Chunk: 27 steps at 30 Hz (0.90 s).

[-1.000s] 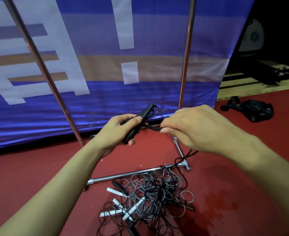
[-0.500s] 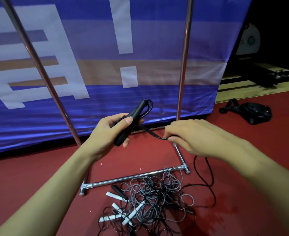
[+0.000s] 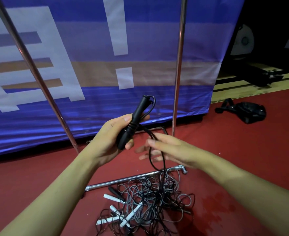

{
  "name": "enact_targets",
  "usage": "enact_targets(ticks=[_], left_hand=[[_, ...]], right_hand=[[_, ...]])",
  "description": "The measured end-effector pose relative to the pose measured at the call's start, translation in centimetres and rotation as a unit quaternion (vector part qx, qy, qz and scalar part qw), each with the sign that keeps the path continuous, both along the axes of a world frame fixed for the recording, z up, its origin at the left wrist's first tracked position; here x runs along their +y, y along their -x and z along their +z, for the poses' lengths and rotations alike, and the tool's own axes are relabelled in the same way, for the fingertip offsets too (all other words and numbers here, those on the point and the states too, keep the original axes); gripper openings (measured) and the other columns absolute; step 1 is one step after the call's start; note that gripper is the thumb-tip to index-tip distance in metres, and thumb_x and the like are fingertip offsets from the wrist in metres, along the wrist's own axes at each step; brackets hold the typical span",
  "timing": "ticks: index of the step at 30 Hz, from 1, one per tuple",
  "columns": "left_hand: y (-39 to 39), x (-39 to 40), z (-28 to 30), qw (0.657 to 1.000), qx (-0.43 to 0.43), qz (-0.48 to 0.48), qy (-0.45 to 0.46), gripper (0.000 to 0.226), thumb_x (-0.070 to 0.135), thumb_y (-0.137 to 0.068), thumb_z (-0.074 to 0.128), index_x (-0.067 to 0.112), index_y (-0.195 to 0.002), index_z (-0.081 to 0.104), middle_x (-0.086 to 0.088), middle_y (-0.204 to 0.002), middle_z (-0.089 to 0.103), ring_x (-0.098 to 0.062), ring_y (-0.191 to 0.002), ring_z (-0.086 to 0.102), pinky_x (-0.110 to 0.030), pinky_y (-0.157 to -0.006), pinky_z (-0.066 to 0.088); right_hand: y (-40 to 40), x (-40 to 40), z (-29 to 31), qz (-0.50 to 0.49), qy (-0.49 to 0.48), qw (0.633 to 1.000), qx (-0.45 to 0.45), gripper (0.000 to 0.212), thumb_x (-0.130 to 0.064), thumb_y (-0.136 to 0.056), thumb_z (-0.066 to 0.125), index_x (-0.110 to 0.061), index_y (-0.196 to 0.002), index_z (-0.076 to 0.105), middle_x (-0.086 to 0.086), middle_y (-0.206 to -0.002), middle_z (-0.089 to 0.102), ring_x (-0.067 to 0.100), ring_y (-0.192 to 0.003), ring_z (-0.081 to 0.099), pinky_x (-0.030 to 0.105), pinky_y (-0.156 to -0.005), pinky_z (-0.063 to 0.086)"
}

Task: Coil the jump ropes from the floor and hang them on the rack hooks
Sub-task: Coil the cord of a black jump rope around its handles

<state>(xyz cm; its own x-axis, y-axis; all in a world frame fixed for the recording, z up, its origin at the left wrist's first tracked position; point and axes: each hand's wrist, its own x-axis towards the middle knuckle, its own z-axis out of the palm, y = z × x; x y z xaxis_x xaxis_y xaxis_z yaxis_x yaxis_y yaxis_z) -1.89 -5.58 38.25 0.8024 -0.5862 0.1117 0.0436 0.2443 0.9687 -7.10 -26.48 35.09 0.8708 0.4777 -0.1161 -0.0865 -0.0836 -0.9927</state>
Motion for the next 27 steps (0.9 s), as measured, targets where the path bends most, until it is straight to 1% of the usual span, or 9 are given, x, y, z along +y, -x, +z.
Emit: enact_targets(ticks=[3,6,8,11,14,16,20,24,27], left_hand=[[0.0,0.0,-0.1,1.000,0.010,0.000,-0.009,0.038,0.027,-0.097,0.050,0.005,-0.122,0.068,-0.010,-0.134,0.069,-0.012,-0.041,0.041,-0.017,-0.043,0.041],[-0.7,0.1,-1.1,0.999,-0.013,-0.002,-0.031,0.038,0.033,-0.100,0.061,0.006,-0.125,0.070,-0.017,-0.134,0.064,-0.014,-0.042,0.045,-0.021,-0.046,0.037],[-1.0,0.2,-1.6,0.999,-0.022,0.001,-0.047,0.047,0.043,-0.093,0.066,0.009,-0.126,0.072,-0.022,-0.126,0.055,-0.017,-0.044,0.047,-0.027,-0.048,0.031],[-1.3,0.1,-1.6,0.999,-0.010,0.005,-0.032,0.048,0.042,-0.091,0.067,0.010,-0.127,0.071,-0.021,-0.127,0.054,-0.019,-0.048,0.046,-0.024,-0.047,0.039],[-1.3,0.0,-1.5,0.999,-0.019,0.006,-0.040,0.046,0.037,-0.096,0.063,0.006,-0.130,0.067,-0.029,-0.119,0.066,-0.021,-0.051,0.046,-0.024,-0.047,0.043],[-1.2,-0.2,-1.6,0.997,-0.031,0.020,-0.068,0.044,0.039,-0.094,0.067,0.009,-0.127,0.069,-0.036,-0.102,0.061,-0.023,-0.047,0.050,-0.025,-0.048,0.041],[-0.4,-1.0,-1.5,0.985,-0.092,0.082,-0.118,0.029,0.034,-0.095,0.067,0.017,-0.118,0.075,-0.008,-0.077,0.064,-0.027,-0.046,0.059,-0.021,-0.047,0.040],[-0.2,-1.7,-1.1,0.970,-0.147,0.128,-0.148,0.026,0.030,-0.095,0.070,0.018,-0.118,0.073,-0.015,-0.077,0.068,-0.027,-0.048,0.064,-0.026,-0.050,0.041],[-0.2,-2.1,-1.0,0.964,-0.168,0.141,-0.153,0.024,0.020,-0.096,0.072,0.015,-0.119,0.070,-0.012,-0.077,0.070,-0.027,-0.047,0.064,-0.023,-0.049,0.043]], right_hand=[[-0.4,0.0,0.2,-0.054,-0.036,0.998,-0.001,0.032,-0.047,-0.104,0.046,-0.019,-0.097,0.060,0.003,-0.112,0.076,0.020,-0.111,0.069,0.041,-0.099,0.044],[-0.9,-0.5,0.4,-0.105,0.194,0.946,-0.237,0.032,-0.030,-0.107,0.051,-0.019,-0.082,0.069,-0.009,-0.083,0.076,0.007,-0.085,0.070,0.034,-0.088,0.052],[-1.0,-0.7,0.4,-0.136,0.273,0.902,-0.305,0.024,-0.028,-0.103,0.060,-0.018,-0.084,0.071,-0.012,-0.072,0.073,0.006,-0.069,0.070,0.028,-0.072,0.055],[-1.1,-0.7,0.4,-0.154,0.189,0.944,-0.222,0.015,-0.025,-0.099,0.068,-0.014,-0.087,0.069,-0.001,-0.070,0.074,0.014,-0.058,0.069,0.023,-0.063,0.055],[-0.9,-0.7,0.5,-0.086,0.122,0.976,-0.161,0.017,-0.020,-0.106,0.055,-0.008,-0.100,0.067,0.003,-0.072,0.071,0.015,-0.057,0.062,0.020,-0.061,0.050],[-0.8,-0.9,0.3,-0.078,0.136,0.974,-0.165,0.018,-0.019,-0.108,0.050,-0.012,-0.102,0.066,0.000,-0.070,0.068,0.014,-0.056,0.061,0.022,-0.062,0.049],[-0.7,-0.5,0.2,-0.103,0.157,0.971,-0.146,0.023,-0.018,-0.110,0.042,-0.016,-0.093,0.058,0.002,-0.077,0.072,0.017,-0.062,0.065,0.034,-0.067,0.054],[-1.3,-0.1,0.5,-0.173,0.243,0.939,-0.173,0.026,-0.031,-0.105,0.046,-0.028,-0.085,0.061,-0.015,-0.060,0.060,0.001,-0.052,0.049,0.031,-0.062,0.042],[-1.4,-0.1,1.4,-0.211,0.239,0.934,-0.160,0.031,-0.044,-0.102,0.052,-0.018,-0.091,0.065,-0.021,-0.048,0.050,-0.001,-0.046,0.044,0.020,-0.053,0.031]])
